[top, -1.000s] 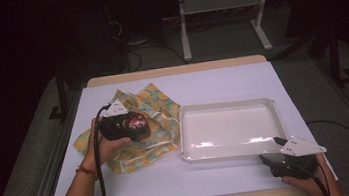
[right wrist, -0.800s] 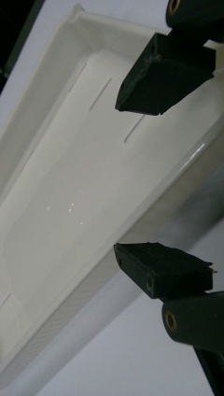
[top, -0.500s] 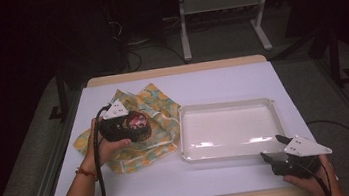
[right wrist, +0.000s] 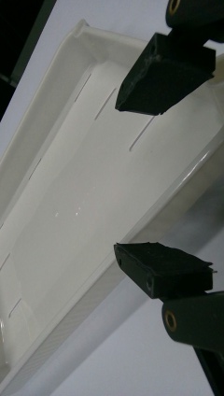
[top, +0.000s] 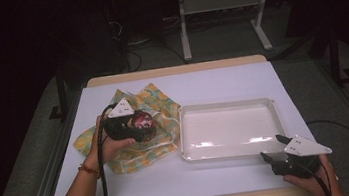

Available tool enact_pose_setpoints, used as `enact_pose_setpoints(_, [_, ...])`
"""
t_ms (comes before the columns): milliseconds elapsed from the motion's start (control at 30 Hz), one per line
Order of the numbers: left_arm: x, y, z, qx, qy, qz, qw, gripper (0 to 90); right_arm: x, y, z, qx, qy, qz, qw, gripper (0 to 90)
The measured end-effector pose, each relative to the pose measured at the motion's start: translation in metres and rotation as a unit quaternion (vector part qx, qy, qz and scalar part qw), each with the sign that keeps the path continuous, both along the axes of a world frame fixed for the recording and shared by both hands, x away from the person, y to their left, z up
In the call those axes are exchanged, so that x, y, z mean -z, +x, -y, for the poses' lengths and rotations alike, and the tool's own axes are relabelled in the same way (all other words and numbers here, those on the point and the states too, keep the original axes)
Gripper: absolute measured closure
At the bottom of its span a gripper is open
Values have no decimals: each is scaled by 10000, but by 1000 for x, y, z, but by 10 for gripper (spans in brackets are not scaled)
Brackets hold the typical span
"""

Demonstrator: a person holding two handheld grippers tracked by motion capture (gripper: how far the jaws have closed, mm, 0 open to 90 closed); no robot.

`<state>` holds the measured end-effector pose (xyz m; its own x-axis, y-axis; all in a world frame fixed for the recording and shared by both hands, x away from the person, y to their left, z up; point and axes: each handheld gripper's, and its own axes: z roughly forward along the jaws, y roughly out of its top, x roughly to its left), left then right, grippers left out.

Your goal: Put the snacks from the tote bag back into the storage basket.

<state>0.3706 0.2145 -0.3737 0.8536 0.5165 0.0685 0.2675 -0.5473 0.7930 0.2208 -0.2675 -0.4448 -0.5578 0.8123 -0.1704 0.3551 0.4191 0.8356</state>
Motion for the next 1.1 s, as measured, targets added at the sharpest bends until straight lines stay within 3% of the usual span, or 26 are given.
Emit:
enact_pose_setpoints(300, [-4,-1,8,143,-66,74,9998,228,0,0,-1,-12,-35,-20,10000,249])
enact_pose_setpoints(667, [-7,0,6,17,-147,138,9998,230,1,1,-1,-33,-46,-44,10000,248])
enact_pose_setpoints(1100, [-19,-2,8,106,-192,241,9995,230,1,1,-1,-19,-48,-25,10000,249])
